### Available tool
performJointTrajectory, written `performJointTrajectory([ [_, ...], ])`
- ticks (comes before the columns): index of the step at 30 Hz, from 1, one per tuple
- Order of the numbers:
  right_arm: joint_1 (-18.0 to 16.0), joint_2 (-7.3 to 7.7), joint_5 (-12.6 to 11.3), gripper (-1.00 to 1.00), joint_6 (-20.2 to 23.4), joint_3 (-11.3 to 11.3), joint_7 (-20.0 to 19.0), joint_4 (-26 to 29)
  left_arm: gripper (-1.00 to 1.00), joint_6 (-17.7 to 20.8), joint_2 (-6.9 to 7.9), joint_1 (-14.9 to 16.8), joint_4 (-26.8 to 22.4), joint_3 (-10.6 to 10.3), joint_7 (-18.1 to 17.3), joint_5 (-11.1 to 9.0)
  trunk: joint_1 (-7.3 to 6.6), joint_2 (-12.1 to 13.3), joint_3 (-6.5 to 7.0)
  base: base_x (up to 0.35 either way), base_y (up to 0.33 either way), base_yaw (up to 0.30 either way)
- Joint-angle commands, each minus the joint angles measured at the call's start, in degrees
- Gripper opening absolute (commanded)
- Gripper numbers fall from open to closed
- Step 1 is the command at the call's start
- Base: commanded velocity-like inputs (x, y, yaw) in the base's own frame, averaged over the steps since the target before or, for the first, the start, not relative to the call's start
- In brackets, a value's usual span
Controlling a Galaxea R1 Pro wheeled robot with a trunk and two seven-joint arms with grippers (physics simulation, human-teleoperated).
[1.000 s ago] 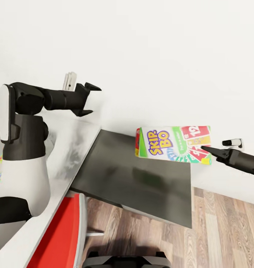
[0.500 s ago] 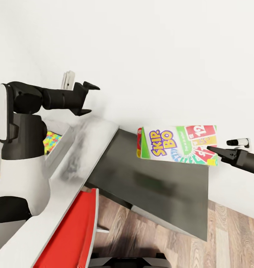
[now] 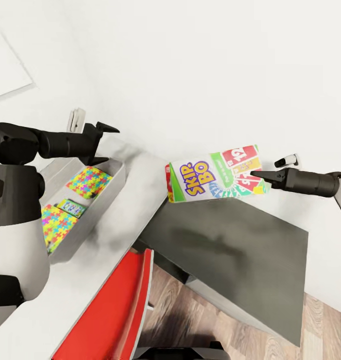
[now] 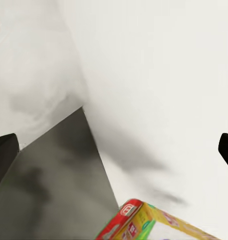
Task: Put all the toys in the child's room - the three board games (two on the bed and one on the table), the two jigsaw puzzles on the table, and the tennis ball on the table - inside the toy box on the table in the child's room.
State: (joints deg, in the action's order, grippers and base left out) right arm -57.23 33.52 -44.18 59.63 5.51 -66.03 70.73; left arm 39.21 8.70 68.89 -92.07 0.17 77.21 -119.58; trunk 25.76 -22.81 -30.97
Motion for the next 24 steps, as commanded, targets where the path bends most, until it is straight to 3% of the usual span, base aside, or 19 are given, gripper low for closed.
performJointTrajectory([
  [1, -1.6, -0.08, -0.4, -1.00, 0.4, 1.9, -0.1, -1.0, 1.00, 0.5, 0.04, 0.0, 0.0, 0.0, 0.4, -0.3, 0.03, -0.1, -0.06, 0.000, 0.000, 0.293],
  [3, -5.3, -0.47, -0.4, -1.00, 0.4, 6.2, -0.1, -3.0, 1.00, 0.8, 0.12, 0.0, 0.0, 0.0, 0.4, -0.4, 0.03, -0.1, -0.03, 0.000, 0.000, 0.195],
  [5, -7.4, -0.73, -0.4, -1.00, 0.4, 8.4, -0.1, -3.9, 1.00, 1.2, 0.13, 0.0, 0.0, 0.1, 0.2, -0.5, 0.03, -0.1, -0.02, 0.000, 0.000, 0.065],
  [20, -11.1, -0.36, -0.5, -1.00, 0.4, 8.6, -0.1, -4.0, 1.00, 3.8, 0.05, 0.5, 0.0, 0.5, -2.1, -0.5, 0.03, -0.1, -0.01, -0.074, -0.068, 0.006],
  [21, -13.6, -0.30, -0.4, -1.00, 0.4, 8.6, -0.1, -4.7, 1.00, 3.9, 0.09, 0.6, 0.0, 2.2, -2.1, -0.7, 0.03, -0.1, -0.01, -0.013, -0.011, 0.000],
  [24, -15.8, -0.48, -0.4, -1.00, 0.4, 8.7, -0.1, -6.4, 1.00, 4.0, 0.74, 0.7, -0.1, 3.3, -1.8, -2.7, 0.03, -0.1, -0.01, -0.007, -0.006, 0.029],
])
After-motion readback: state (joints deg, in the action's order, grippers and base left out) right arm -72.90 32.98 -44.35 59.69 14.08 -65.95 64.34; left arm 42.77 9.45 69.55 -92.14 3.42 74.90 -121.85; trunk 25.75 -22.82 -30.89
